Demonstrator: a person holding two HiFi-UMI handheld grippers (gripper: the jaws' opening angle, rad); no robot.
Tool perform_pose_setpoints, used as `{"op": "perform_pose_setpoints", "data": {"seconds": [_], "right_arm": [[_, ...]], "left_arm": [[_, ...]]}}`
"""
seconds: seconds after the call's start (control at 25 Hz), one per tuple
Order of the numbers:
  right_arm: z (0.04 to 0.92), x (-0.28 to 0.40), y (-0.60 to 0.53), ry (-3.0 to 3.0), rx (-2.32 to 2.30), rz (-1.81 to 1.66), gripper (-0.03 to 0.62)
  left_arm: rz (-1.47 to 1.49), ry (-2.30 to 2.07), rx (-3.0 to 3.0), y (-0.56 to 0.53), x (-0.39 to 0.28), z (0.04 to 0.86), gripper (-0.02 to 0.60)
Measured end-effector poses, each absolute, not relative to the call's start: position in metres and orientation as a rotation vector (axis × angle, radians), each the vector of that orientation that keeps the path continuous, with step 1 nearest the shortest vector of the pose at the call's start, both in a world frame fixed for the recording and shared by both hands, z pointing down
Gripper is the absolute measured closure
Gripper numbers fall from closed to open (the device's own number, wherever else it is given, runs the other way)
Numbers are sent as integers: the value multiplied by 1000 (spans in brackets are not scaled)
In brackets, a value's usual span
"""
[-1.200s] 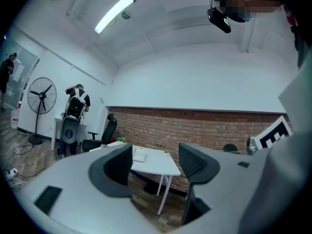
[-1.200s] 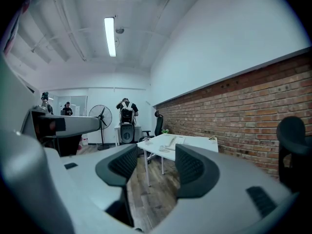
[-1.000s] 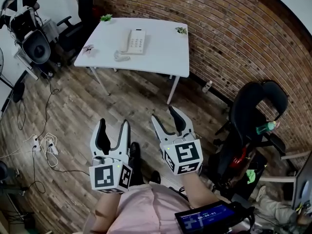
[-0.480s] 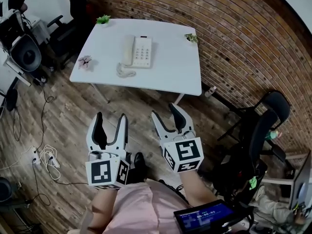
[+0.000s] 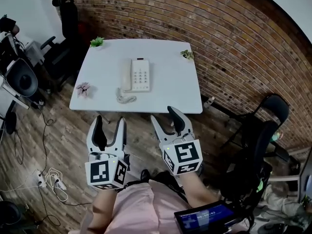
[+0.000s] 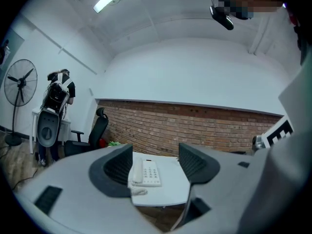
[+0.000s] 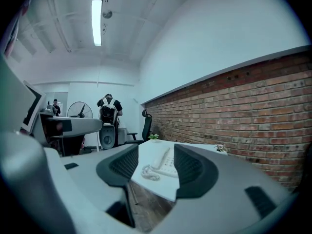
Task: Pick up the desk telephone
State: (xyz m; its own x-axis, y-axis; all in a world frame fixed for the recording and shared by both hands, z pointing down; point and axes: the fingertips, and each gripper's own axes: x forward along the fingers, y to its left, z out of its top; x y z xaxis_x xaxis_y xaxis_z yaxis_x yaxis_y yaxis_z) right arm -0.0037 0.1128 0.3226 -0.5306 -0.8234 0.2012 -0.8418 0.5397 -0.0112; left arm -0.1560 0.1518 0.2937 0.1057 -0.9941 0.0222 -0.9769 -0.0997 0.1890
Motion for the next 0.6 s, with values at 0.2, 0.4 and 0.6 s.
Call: {"op": "perform_pose_setpoints", "data": {"seconds": [0.2,0.4,0.6], "right_arm": [[335,4,91,-2572,1456,188,362],[341,9,64,-2562,1473,213,362],[357,10,20,-2558,1459,263,362]], "left_arm": [[-126,-1947,2227,128,-149,310,288],[-95,-1921,2237,102,-144,319,289],[-42,-1904,2227,58,-141,333,288]]}}
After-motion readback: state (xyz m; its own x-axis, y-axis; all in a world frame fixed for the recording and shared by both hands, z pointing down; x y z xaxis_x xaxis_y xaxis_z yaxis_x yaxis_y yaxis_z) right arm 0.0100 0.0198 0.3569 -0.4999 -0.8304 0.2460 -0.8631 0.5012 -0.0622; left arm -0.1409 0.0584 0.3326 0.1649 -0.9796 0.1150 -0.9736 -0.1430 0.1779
